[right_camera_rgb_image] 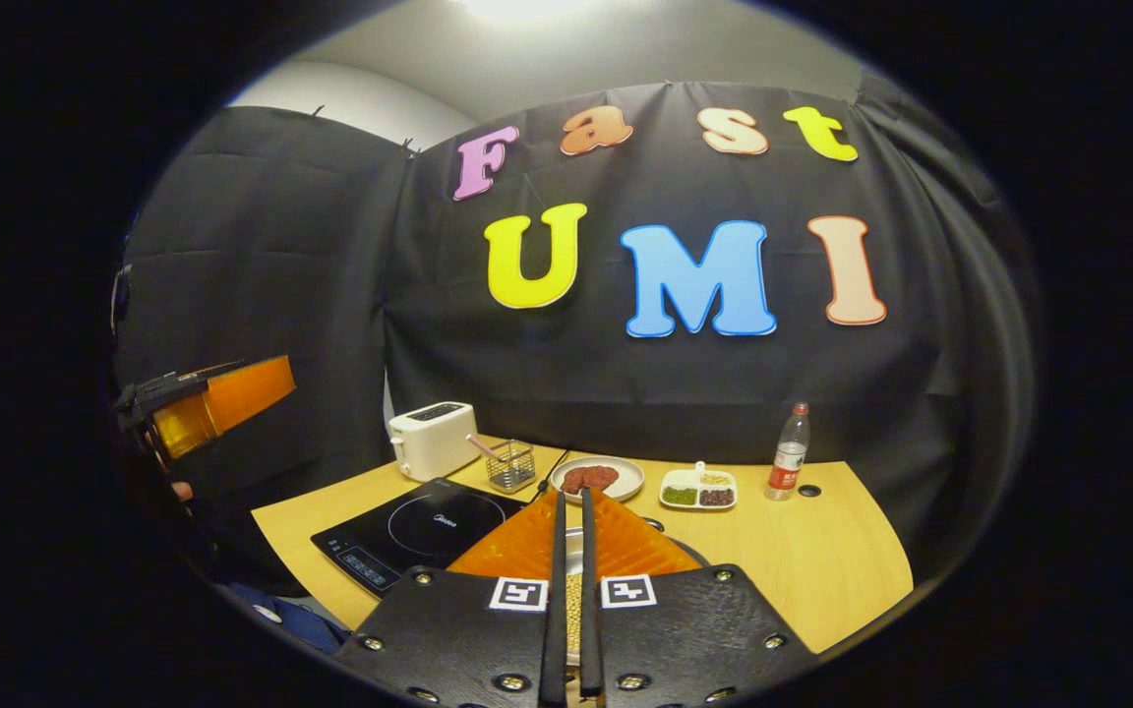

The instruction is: First push the handle of the pot to place it horizontally, then grasp the pot with both hands and set it on the induction cooktop.

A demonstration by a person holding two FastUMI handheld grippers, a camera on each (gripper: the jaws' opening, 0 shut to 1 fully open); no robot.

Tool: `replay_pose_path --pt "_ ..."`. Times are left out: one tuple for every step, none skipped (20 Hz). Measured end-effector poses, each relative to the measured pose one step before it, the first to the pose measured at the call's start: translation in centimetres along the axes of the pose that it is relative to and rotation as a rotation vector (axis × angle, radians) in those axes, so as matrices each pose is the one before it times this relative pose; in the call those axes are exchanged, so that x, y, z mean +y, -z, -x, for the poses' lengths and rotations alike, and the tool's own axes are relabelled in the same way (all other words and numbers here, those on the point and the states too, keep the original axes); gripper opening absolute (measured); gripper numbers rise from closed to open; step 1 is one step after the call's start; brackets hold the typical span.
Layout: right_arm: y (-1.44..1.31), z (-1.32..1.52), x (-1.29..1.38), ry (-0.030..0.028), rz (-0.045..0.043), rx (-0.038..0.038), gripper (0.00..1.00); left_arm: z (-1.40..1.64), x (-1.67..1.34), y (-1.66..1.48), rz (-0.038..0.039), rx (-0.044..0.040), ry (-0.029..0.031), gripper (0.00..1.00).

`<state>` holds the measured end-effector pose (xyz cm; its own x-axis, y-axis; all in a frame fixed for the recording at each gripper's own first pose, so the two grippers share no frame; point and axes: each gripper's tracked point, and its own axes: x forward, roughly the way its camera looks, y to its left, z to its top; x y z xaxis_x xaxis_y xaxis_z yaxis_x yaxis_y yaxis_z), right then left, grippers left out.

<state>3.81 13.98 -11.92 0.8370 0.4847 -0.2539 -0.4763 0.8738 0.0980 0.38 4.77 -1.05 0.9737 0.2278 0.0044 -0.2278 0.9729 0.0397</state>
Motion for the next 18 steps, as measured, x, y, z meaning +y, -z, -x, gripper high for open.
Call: replay_pose_path --pt "0.625 -0.404 0.729 -0.01576 0.00323 0.01641 0.05 -0.166 0.699 0.12 -0.00047 0.00393 -0.00837 1.0" --pt "0.58 -0.459 0.705 -0.01738 0.00247 0.01834 0.05 -0.158 0.646 0.195 0.00023 0.00246 -0.00799 1.0" --pt "0.604 -0.406 0.731 -0.01426 0.00254 0.01729 0.05 -0.198 0.599 0.035 0.00048 0.00097 -0.00729 0.98" --pt "0.532 -0.488 0.52 -0.01377 0.0042 0.0162 0.06 -0.336 0.627 0.172 0.00008 0.00015 -0.00703 1.0" --pt "0.421 -0.501 0.453 -0.01133 0.00513 0.01527 0.06 -0.352 0.479 -0.068 0.0004 0.00097 -0.00542 1.0" --pt "0.451 -0.412 0.547 -0.01236 0.00417 0.01673 0.06 -0.21 0.428 0.247 0.00122 0.00264 -0.00514 1.0" --pt "0.591 -0.432 0.607 -0.01274 0.00214 0.01631 0.06 -0.307 0.482 0.165 0.00254 0.0048 -0.0041 1.0" --pt "0.547 -0.394 0.559 -0.01271 0.00078 0.01727 0.06 -0.083 0.347 0.295 0.00351 0.00197 -0.00421 1.0" --pt "0.571 -0.435 0.527 -0.01278 0.00147 0.02078 0.06 -0.188 0.487 0.069 0.00364 0.00097 -0.00364 0.98" --pt "0.639 -0.451 0.506 -0.01335 0.00133 0.02136 0.06 -0.189 0.369 0.078 0.00329 0.00407 -0.00385 0.98" --pt "0.736 -0.403 0.549 -0.01275 0.00142 0.02269 0.06 -0.247 0.266 0.114 0.00339 0.00511 -0.00203 0.98" --pt "0.715 -0.396 0.453 -0.01053 0.00056 0.02023 0.06 -0.205 0.308 0.311 0.00343 0.00585 -0.00245 1.0" --pt "0.557 -0.388 0.382 -0.01041 0.00249 0.01901 0.06 -0.342 0.311 0.126 0.00336 0.00351 -0.00243 1.0" --pt "0.576 -0.332 0.367 -0.00806 0.00595 0.01783 0.06 -0.147 0.27 0.11 0.00219 -0.0012 -0.00292 1.0" --pt "0.567 -0.394 0.233 -0.00785 0.00739 0.01788 0.06 -0.132 0.37 -0.048 0.00014 -0.00216 -0.00361 0.98" --pt "0.722 -0.478 0.36 -0.00956 0.00466 0.02017 0.06 -0.165 0.21 -0.152 -0.00034 -0.00104 -0.0018 0.94" --pt "0.662 -0.444 0.197 -0.0099 -0.00083 0.02004 0.06 -0.182 0.244 0.145 -0.00012 -0.0001 -0.00204 0.98" --pt "0.753 -0.365 0.312 -0.0089 -0.00398 0.02024 0.06 -0.272 0.192 -0.001 0.00072 0.00194 -0.00128 0.98"
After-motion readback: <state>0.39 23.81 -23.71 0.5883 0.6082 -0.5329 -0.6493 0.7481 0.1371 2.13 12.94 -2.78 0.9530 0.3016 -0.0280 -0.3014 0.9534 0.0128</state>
